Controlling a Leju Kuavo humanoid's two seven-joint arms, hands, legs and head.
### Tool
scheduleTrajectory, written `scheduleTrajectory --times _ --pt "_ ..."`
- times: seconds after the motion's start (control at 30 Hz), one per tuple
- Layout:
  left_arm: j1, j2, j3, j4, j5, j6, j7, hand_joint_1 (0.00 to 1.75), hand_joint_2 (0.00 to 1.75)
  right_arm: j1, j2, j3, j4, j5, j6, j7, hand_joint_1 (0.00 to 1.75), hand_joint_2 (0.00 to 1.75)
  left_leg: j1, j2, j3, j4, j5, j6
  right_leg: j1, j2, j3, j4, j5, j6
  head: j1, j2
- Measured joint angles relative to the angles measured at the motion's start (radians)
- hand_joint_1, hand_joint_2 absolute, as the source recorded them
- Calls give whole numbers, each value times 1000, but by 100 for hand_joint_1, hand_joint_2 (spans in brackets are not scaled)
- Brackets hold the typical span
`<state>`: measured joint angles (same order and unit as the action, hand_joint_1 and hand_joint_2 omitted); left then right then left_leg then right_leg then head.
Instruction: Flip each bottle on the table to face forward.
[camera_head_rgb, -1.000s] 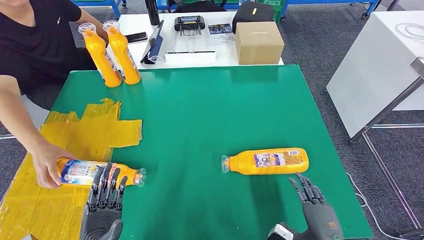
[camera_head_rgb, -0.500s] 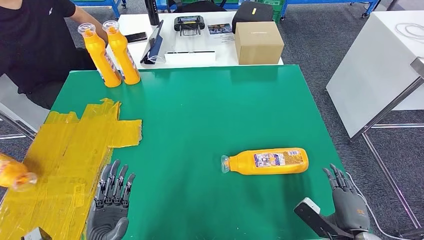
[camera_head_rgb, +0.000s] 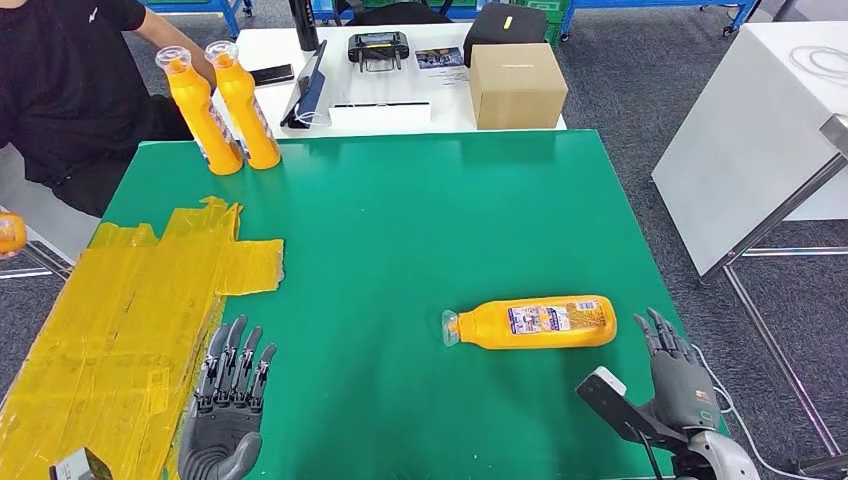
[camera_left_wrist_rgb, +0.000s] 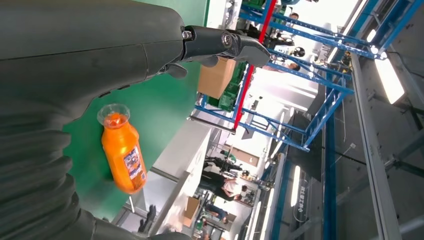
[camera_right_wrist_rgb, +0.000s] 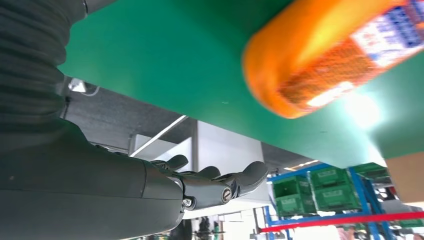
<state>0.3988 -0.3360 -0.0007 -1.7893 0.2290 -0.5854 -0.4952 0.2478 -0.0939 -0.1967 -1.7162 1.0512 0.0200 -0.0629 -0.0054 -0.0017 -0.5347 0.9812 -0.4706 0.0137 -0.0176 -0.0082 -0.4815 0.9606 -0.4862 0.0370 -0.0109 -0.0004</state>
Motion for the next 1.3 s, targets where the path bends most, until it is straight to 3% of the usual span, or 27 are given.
scheduleTrajectory --times 0.4,0.83,1.0,1.3 --pt "-6 7 -10 6 3 5 7 0 175 -128 -67 175 104 -6 -11 69 0 175 0 0 -1 0 1 0 0 0 0 0 0 0 0 0" --pt "-15 8 2 6 5 -8 15 0 175 -248 -158 320 221 -10 68 108 0 175 0 -1 -1 1 1 0 0 0 0 0 0 0 0 0" --pt "-21 8 8 6 9 -10 17 0 175 -281 -197 353 263 -13 82 111 0 175 0 -1 -1 1 1 0 0 0 0 0 0 0 0 0" --pt "-21 8 11 6 11 -10 18 0 175 -297 -220 376 292 -14 88 112 0 175 0 -1 -1 1 1 0 0 0 0 0 0 0 0 0"
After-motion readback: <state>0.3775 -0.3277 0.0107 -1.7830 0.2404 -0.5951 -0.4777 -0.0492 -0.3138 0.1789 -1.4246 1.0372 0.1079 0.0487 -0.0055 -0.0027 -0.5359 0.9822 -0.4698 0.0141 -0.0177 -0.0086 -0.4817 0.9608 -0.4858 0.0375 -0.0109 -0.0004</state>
